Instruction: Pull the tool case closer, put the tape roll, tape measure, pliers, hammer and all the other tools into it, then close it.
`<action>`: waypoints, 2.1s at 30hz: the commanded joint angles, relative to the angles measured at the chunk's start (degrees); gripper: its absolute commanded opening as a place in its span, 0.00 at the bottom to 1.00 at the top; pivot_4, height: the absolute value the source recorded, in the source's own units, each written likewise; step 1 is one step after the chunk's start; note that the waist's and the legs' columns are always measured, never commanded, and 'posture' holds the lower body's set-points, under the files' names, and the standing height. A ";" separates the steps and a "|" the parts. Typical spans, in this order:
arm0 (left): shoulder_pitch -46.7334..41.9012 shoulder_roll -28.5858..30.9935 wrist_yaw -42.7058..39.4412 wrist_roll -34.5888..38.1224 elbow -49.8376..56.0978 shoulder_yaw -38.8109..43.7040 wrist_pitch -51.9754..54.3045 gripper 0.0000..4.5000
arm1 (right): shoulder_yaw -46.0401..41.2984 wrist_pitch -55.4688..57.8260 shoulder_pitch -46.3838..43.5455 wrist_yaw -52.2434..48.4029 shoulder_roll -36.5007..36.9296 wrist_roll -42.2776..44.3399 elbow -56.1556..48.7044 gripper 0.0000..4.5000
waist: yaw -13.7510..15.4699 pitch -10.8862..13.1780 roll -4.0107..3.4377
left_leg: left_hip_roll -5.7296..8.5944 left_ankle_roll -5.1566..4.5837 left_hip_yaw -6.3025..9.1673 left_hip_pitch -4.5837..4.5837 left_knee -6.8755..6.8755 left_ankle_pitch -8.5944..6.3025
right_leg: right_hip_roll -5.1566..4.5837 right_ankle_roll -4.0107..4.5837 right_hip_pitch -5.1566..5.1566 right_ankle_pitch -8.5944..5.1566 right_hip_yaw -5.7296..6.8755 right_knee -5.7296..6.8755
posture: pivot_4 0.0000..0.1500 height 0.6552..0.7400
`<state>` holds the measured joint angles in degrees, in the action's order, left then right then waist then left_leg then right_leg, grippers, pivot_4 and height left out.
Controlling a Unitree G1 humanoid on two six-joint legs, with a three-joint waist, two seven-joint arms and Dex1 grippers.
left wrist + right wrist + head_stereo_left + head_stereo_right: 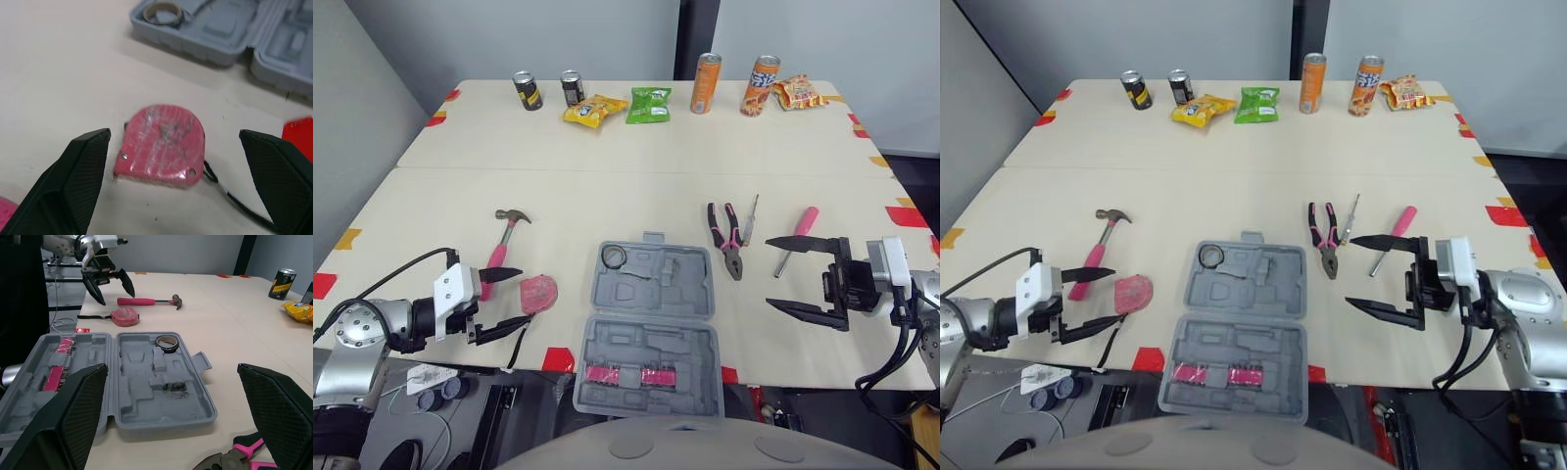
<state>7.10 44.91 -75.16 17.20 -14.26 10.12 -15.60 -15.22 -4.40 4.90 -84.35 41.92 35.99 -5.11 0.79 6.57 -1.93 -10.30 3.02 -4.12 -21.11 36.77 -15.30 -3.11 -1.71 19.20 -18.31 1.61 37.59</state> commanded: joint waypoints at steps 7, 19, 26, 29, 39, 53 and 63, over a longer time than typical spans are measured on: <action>-6.21 -0.53 -2.15 -2.29 -12.16 -2.83 -8.81 0.99 | -1.12 -0.05 -0.28 -0.23 1.11 0.86 -2.27 1.00 | -0.01 -0.01 0.02 | 0.00 -0.03 0.02 -0.03 0.04 -0.01 | -0.07 0.09 0.00 -0.05 0.09 0.10 | 1.00 1.00; -11.23 -1.49 -2.59 -3.63 -18.39 -6.26 -10.63 0.99 | -0.48 -0.56 -1.12 -0.20 0.76 0.41 -1.58 1.00 | 0.00 -0.01 0.02 | 0.00 -0.06 0.03 -0.04 0.07 -0.02 | -0.09 0.25 0.01 -0.14 0.15 0.26 | 1.00 1.00; -12.31 -2.31 -3.25 -3.54 -18.71 -7.74 -9.26 0.94 | -0.47 -0.84 -0.83 -0.10 0.58 0.24 -1.75 1.00 | -0.03 0.00 0.03 | 0.00 -0.07 0.03 -0.04 0.07 -0.02 | -0.09 0.28 0.01 -0.16 0.17 0.29 | 1.00 1.00; -12.52 -2.46 -3.07 -3.63 -19.09 -7.86 -9.00 0.74 | -0.54 -0.92 -0.70 -0.06 0.55 0.18 -1.80 1.00 | -0.02 0.00 0.04 | 0.00 -0.07 0.04 -0.05 0.07 -0.02 | -0.09 0.28 0.01 -0.16 0.18 0.29 | 1.00 1.00; -11.79 -2.14 -4.08 -0.80 -15.46 -6.53 -6.79 0.66 | -0.70 -0.63 -0.38 -0.07 0.68 0.39 -1.91 1.00 | -0.05 0.00 0.04 | 0.00 -0.08 0.05 -0.05 0.07 -0.03 | -0.09 0.29 0.01 -0.16 0.19 0.30 | 1.00 1.00; -22.82 -5.55 1.00 4.03 14.52 -13.12 13.21 0.66 | 1.26 26.46 -3.59 18.14 3.57 5.19 -11.45 1.00 | 0.15 0.05 0.09 | 0.04 -0.09 0.13 -0.03 0.06 0.01 | -0.09 0.56 0.06 -0.32 0.18 0.41 | 1.00 1.00; -38.73 -19.21 4.05 -5.42 6.56 -25.34 8.93 0.66 | 4.88 58.43 -14.08 38.37 1.55 24.24 -18.29 1.00 | 0.96 0.08 0.10 | 0.07 0.16 0.04 -0.02 -0.01 0.26 | 0.01 0.43 0.07 -0.25 0.02 0.42 | 1.00 1.00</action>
<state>-30.20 26.10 -71.44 13.49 -5.81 -14.45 -3.84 -10.07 47.70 -7.21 -50.55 43.91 53.92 -21.55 1.75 6.65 -1.83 -10.23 3.20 -4.09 -21.13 36.76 -15.02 -3.10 -1.29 19.27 -18.55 1.59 38.01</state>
